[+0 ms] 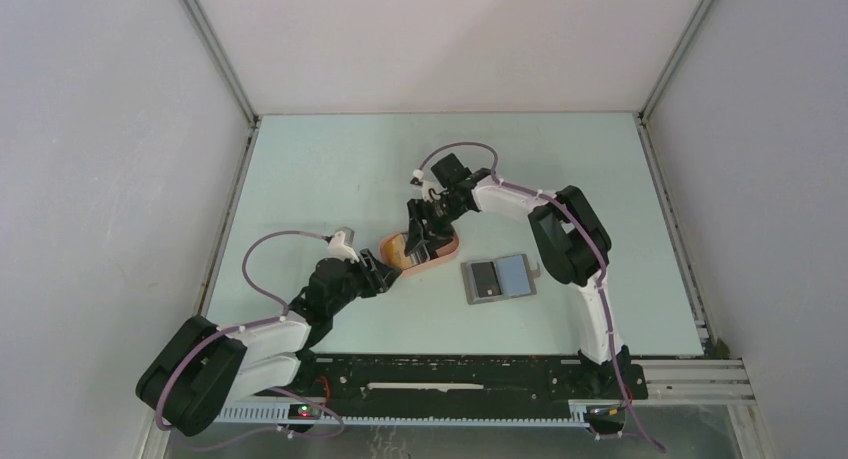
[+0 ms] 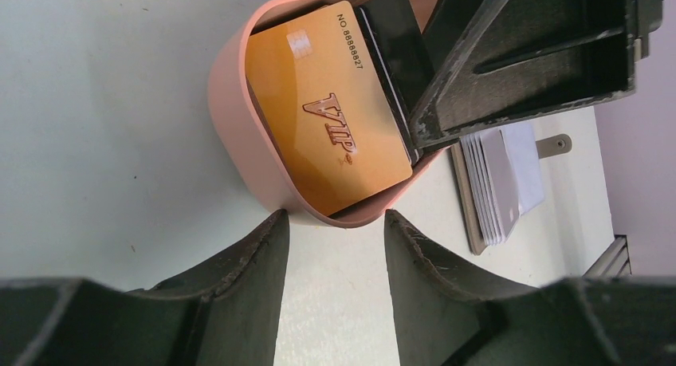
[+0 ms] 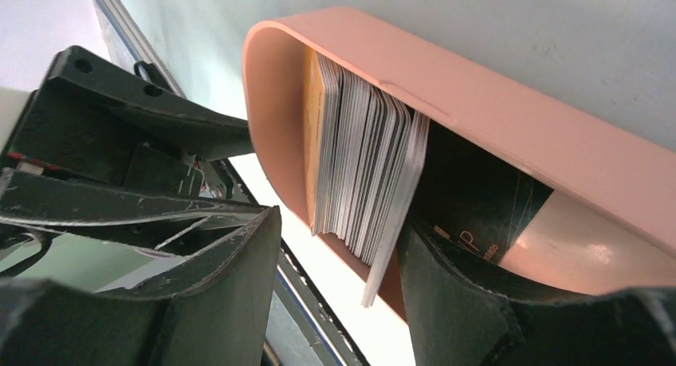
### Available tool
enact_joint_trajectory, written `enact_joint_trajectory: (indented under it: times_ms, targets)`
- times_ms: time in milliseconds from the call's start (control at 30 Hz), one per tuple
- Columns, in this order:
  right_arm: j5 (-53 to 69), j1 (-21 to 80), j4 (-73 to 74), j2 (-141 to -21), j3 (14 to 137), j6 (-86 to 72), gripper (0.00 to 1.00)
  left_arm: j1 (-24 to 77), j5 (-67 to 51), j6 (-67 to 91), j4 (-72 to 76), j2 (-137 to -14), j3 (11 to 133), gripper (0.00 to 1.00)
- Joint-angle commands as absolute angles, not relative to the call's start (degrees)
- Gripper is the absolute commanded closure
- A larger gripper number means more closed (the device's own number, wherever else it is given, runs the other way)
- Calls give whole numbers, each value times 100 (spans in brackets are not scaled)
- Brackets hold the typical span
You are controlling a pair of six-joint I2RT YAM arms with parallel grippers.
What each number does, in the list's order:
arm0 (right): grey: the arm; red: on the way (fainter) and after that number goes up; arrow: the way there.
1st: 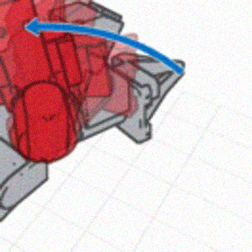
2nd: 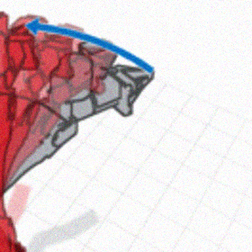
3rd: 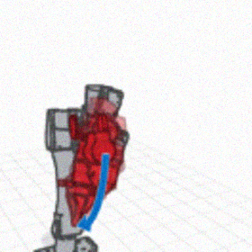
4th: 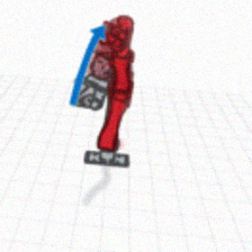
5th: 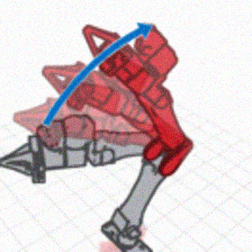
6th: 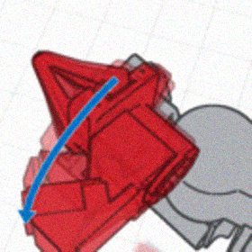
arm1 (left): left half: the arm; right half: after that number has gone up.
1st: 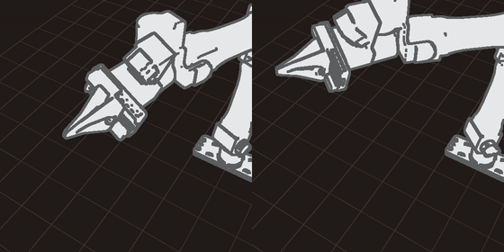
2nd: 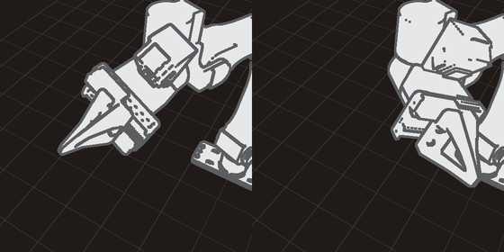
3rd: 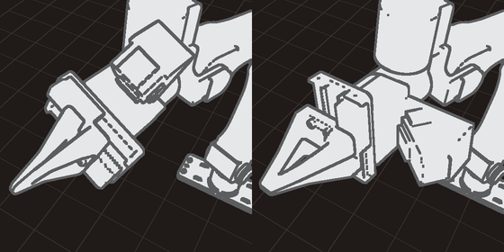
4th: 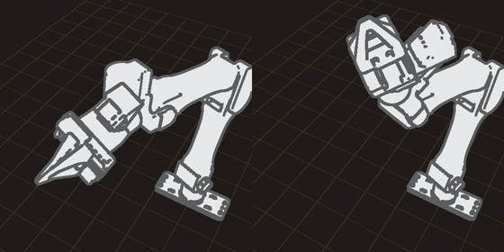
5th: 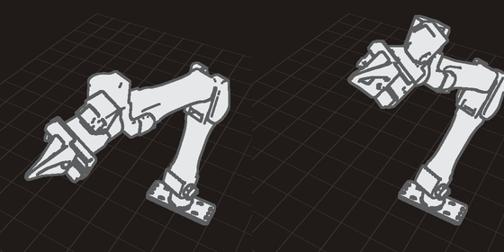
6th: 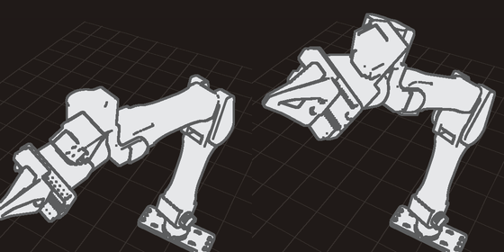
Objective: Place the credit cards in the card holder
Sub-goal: Pick up the credit card from the storage box.
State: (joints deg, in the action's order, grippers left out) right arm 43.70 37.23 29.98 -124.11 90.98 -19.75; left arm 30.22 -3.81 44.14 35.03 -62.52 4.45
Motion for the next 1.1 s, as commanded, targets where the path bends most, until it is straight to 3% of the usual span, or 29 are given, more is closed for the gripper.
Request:
enact_joint_trajectory:
  times_ms: [0,1067]
  targets:
    - [4255,3832,3201,-12528,9350,-1831,37,3015,-591,4491,3850,-6233,484,48]
    - [4889,3297,3542,-12111,9433,-1547,44,3010,-633,4500,3850,-6232,510,48]
